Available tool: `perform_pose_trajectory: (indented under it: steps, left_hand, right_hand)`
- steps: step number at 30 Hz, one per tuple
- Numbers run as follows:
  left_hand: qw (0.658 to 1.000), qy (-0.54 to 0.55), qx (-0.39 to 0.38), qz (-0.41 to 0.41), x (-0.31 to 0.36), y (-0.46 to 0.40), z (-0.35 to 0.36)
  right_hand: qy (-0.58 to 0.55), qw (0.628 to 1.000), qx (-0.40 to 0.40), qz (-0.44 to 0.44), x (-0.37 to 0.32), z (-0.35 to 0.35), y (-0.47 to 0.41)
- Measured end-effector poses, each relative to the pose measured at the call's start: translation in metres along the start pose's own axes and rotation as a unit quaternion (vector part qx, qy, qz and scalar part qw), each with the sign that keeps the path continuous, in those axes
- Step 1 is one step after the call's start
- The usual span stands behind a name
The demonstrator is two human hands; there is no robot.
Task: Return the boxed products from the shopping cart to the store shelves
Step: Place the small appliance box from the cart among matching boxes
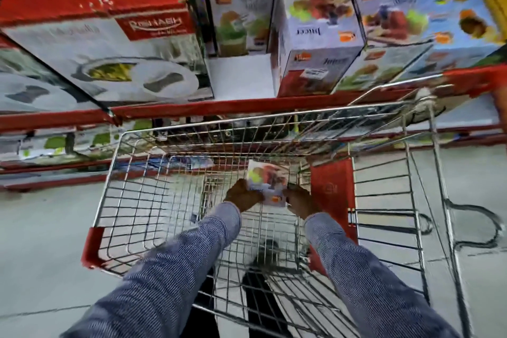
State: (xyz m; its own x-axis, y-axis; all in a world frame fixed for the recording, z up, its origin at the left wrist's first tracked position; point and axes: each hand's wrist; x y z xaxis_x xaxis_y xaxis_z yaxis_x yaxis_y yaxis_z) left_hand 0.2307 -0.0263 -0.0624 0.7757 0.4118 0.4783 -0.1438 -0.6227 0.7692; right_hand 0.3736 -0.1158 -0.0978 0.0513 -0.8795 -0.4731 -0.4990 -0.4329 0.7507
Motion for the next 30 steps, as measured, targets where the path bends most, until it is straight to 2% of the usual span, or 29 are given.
perform_pose_trajectory:
  steps: [4, 9, 12, 16, 22, 30]
  left_hand:
    - [0.999, 0.044, -0.002, 0.024, 0.003, 0.016, -0.01]
    - [0.99, 0.109, 0.078, 0.051, 0.011, 0.056, -0.043]
    - [0.979, 0.122, 0.133, 0.098, 0.028, 0.089, -0.072]
    - [0.95, 0.121, 0.202, 0.203, 0.05, 0.134, -0.108]
    - [0.907, 0.076, 0.281, 0.304, 0.087, 0.179, -0.152]
    - [0.876, 0.085, 0.323, 0.348, 0.124, 0.181, -0.182]
  right_hand:
    - [-0.083, 0.996, -0.001, -0.029, -0.013, -0.012, 0.022]
    - [-0.112, 0.985, 0.047, -0.122, -0.043, -0.042, 0.069]
    - [-0.118, 0.969, 0.091, -0.198, -0.069, -0.064, 0.105]
    - [-0.148, 0.95, 0.112, -0.252, -0.105, -0.09, 0.144]
    - [-0.176, 0.92, 0.138, -0.323, -0.16, -0.12, 0.187]
    - [-0.168, 0.909, 0.14, -0.354, -0.212, -0.136, 0.196]
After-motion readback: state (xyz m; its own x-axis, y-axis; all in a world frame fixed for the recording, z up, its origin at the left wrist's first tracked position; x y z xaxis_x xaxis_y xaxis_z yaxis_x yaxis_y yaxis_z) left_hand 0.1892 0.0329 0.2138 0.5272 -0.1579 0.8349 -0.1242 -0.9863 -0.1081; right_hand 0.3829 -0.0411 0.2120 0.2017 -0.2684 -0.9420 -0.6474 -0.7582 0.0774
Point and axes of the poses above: each hand's wrist, its own y-axis away from the middle knuckle, its own z-axis out of the palm, x = y × z, and after that the axes turned 8 degrees about x, right-handed
